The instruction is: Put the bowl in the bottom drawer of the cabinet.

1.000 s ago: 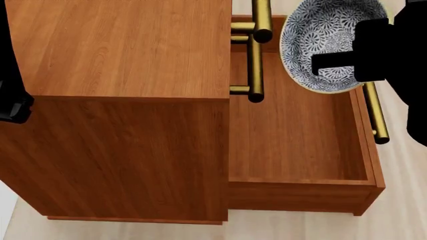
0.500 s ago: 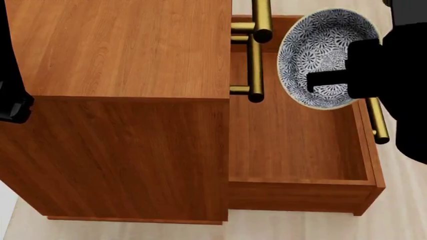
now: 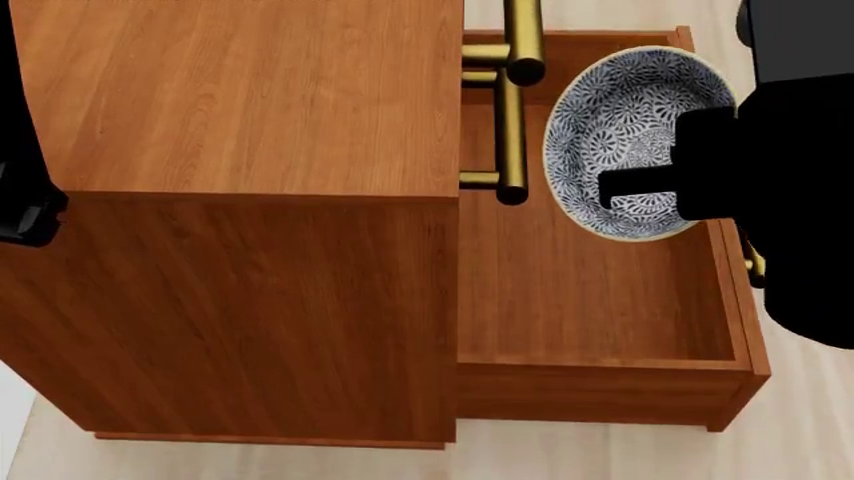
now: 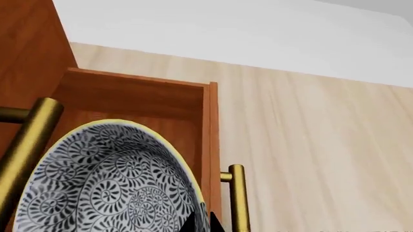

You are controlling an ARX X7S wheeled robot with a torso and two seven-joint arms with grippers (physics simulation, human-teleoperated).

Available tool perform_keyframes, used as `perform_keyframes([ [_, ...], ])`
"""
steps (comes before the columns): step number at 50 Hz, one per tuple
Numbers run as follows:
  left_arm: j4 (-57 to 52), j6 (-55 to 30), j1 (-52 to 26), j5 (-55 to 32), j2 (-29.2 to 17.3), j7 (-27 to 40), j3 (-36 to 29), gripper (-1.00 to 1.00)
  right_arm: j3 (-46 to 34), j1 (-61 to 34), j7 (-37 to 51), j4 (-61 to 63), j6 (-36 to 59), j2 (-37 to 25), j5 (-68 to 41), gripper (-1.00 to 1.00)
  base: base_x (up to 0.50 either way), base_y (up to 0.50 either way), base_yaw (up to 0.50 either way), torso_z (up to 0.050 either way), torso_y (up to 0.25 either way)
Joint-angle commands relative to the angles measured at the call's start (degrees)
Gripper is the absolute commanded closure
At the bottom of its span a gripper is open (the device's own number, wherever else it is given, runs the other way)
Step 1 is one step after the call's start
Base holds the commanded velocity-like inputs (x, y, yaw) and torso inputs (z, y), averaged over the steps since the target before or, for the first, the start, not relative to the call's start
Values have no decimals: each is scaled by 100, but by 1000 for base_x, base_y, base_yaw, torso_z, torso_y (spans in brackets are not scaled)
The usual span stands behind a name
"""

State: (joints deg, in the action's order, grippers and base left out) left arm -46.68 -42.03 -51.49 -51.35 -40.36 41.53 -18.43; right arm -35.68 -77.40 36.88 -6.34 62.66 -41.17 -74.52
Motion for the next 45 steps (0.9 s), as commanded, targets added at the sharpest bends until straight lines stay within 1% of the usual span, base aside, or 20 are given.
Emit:
perform_keyframes([
  [1, 55, -6, -18, 40, 53, -168, -2, -100, 4, 65, -43, -1, -80, -3, 119, 100, 0, 0, 0, 0, 0],
  [45, 48, 72, 35, 9, -26, -138, 5, -100, -285, 325, -282, -278, -341, 213, 421, 100, 2, -1, -2, 0, -1],
])
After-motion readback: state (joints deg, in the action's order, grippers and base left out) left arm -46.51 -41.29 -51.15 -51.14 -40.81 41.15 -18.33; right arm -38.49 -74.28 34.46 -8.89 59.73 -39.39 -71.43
